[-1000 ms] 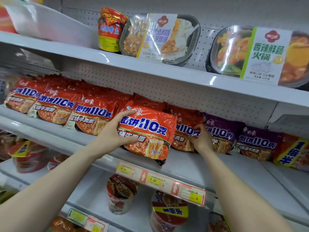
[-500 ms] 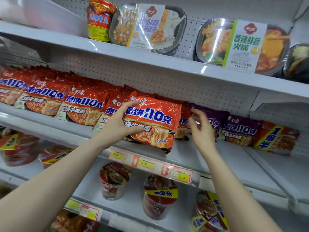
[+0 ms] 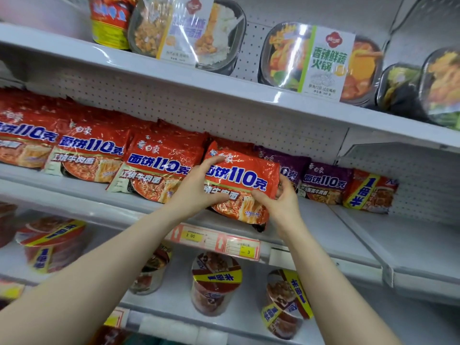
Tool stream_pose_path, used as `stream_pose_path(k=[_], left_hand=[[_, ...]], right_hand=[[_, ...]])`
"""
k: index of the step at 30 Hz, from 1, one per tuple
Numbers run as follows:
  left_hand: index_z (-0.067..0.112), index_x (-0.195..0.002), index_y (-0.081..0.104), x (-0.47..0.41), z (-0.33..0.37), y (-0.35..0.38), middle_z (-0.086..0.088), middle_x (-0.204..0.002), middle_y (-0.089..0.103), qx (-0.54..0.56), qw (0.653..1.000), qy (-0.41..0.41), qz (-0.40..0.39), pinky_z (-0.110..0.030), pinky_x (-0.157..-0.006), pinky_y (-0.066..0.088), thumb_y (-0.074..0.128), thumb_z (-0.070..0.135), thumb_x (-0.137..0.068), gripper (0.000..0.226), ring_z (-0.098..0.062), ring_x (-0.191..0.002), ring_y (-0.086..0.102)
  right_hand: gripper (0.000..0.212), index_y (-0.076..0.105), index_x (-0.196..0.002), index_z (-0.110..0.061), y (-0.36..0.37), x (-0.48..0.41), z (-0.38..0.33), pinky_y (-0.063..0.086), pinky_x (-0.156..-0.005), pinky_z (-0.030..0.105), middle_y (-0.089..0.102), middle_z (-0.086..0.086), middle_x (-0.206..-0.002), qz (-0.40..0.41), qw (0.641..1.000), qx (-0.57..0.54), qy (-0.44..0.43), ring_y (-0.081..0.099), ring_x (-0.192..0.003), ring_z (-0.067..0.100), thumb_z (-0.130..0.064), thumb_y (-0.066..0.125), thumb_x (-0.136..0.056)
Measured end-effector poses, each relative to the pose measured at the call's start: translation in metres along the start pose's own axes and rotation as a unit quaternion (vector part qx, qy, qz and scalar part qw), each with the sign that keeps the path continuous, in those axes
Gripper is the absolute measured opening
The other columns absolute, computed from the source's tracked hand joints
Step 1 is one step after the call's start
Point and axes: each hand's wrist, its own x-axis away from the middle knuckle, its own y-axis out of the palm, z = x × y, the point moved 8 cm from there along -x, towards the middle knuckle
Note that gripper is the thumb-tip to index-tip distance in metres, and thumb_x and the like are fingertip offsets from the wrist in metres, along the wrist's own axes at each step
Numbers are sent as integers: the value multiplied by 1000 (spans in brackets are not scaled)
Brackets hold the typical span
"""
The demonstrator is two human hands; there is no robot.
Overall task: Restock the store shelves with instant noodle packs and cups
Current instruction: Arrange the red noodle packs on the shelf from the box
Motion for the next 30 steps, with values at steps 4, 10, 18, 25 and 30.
stream_pose_path(k=[4,10,18,25,30], left_hand=[[52,-147,18,-17,-8,22,-8,-152,34,-92,995,-25,-25,-50,-110,39,84,34,-73,100,-27,-134,42],[42,-154,0,-41,-28,45,-20,-161,7,-212,971,-67,-84,-49,-115,32,81,30,-78,112,-38,-148,16],[25,-157,3,-62,-45,49,-26,-159,6,-302,950,-68,-50,-49,-117,25,71,23,-88,97,-45,-144,18],[16,-155,19,-54,-26,51,-24,-161,2,-407,913,23,1,-47,-120,10,63,16,-93,76,-42,-149,2],[14,-126,64,-37,-11,53,-12,-137,54,-430,896,114,1,-47,-105,43,67,12,-84,41,-36,-127,45]], right_hand=[[72,39,-141,-16,-10,-15,12,59,-82,35,65,2,-120,20,999,4,25,67,-101,12,-4,78,-81],[56,49,-123,-19,-8,-45,31,55,-93,50,66,1,-115,33,995,69,64,66,-102,20,-3,79,-78],[46,50,-121,-18,16,-79,27,53,-87,36,66,0,-117,19,971,237,27,65,-99,20,-17,77,-84],[81,32,-150,-28,25,-64,6,44,-104,43,44,7,-147,35,910,391,-130,46,-132,26,-18,77,-84],[53,66,-127,-22,34,-38,1,45,-104,44,53,5,-141,-6,843,471,-260,50,-126,31,0,75,-80]])
